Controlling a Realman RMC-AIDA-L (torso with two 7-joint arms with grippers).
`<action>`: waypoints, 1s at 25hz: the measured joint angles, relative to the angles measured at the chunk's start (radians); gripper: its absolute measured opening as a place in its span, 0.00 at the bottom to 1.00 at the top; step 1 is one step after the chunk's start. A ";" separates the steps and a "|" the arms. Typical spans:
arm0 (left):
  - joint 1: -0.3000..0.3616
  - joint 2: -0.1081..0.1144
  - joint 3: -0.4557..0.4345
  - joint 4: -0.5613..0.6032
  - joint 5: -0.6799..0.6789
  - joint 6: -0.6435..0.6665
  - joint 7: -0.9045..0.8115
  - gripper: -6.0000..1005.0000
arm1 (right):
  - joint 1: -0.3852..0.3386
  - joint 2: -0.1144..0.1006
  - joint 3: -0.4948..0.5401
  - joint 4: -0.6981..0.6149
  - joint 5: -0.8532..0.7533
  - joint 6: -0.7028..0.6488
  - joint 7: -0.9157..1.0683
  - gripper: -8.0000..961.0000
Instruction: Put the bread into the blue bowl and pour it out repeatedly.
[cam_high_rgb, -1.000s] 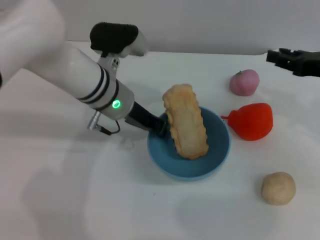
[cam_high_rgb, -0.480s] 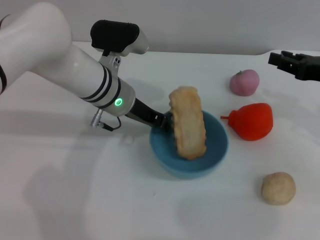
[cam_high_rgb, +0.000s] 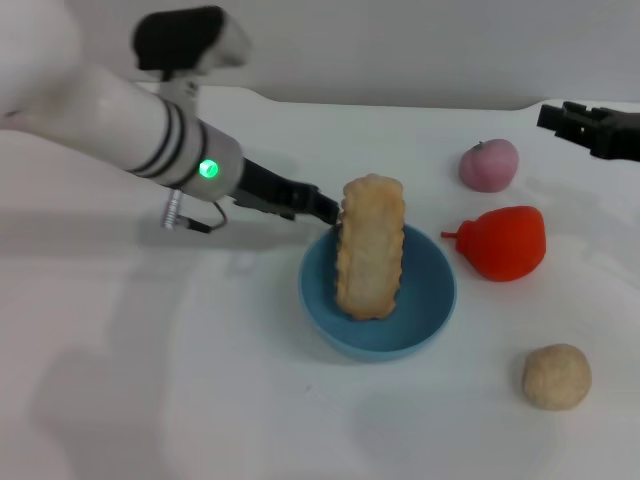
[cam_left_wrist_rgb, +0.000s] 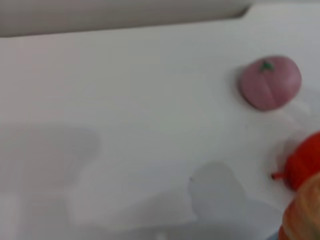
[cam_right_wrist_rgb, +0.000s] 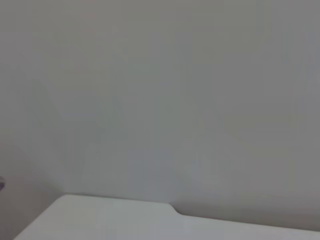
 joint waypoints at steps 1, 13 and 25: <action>0.011 0.002 -0.033 0.005 -0.001 0.002 0.001 0.54 | 0.000 0.000 0.001 0.001 0.008 0.004 0.000 0.41; 0.208 0.000 -0.259 0.095 -0.319 -0.055 0.334 0.60 | -0.005 -0.005 0.068 0.087 0.166 0.035 -0.051 0.41; 0.392 -0.004 -0.390 -0.024 -0.948 -0.096 1.104 0.59 | -0.024 -0.008 0.199 0.353 0.533 0.021 -0.278 0.41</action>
